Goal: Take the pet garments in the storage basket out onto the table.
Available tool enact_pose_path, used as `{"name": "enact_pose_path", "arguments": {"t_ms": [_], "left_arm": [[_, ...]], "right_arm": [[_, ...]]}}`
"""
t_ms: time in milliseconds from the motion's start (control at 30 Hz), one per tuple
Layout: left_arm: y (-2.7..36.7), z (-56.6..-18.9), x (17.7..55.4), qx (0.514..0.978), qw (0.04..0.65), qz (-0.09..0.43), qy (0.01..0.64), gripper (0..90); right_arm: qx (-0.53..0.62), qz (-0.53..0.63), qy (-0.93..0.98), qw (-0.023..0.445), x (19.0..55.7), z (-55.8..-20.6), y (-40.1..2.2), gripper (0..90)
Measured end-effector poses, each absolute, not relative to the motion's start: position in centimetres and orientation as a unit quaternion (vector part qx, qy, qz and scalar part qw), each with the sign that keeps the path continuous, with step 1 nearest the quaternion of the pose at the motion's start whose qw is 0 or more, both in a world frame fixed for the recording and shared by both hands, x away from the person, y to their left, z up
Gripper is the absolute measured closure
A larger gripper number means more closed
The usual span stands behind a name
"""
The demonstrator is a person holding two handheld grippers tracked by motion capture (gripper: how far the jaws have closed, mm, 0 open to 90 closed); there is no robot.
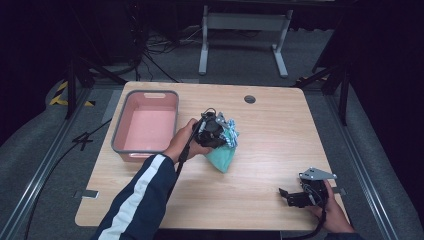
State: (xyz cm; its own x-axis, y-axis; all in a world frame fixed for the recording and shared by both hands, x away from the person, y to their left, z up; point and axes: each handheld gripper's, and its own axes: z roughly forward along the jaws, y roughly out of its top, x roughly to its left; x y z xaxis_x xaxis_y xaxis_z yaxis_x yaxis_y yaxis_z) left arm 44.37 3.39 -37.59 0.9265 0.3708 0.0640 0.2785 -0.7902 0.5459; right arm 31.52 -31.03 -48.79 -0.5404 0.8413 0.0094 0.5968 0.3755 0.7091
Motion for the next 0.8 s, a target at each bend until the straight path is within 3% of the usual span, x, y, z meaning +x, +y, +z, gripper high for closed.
{"name": "enact_pose_path", "arguments": {"t_ms": [400, 700, 800], "left_arm": [[2.5, -40.8, 45.1, 0.949, 0.242, 0.065, 0.191, 72.9], [2.3, -41.1, 44.7, 0.946, 0.249, 0.067, 0.199, 39.8], [2.5, -40.5, 44.2, 0.944, 0.254, 0.073, 0.196, 34.3]], "right_arm": [[0.444, 0.339, 0.81, 0.18, 31.5, -48.8, -31.0, 0.6], [0.444, 0.339, 0.81, 0.18, 31.5, -48.8, -31.0, 0.6], [0.444, 0.339, 0.81, 0.18, 31.5, -48.8, -31.0, 0.6]]}}
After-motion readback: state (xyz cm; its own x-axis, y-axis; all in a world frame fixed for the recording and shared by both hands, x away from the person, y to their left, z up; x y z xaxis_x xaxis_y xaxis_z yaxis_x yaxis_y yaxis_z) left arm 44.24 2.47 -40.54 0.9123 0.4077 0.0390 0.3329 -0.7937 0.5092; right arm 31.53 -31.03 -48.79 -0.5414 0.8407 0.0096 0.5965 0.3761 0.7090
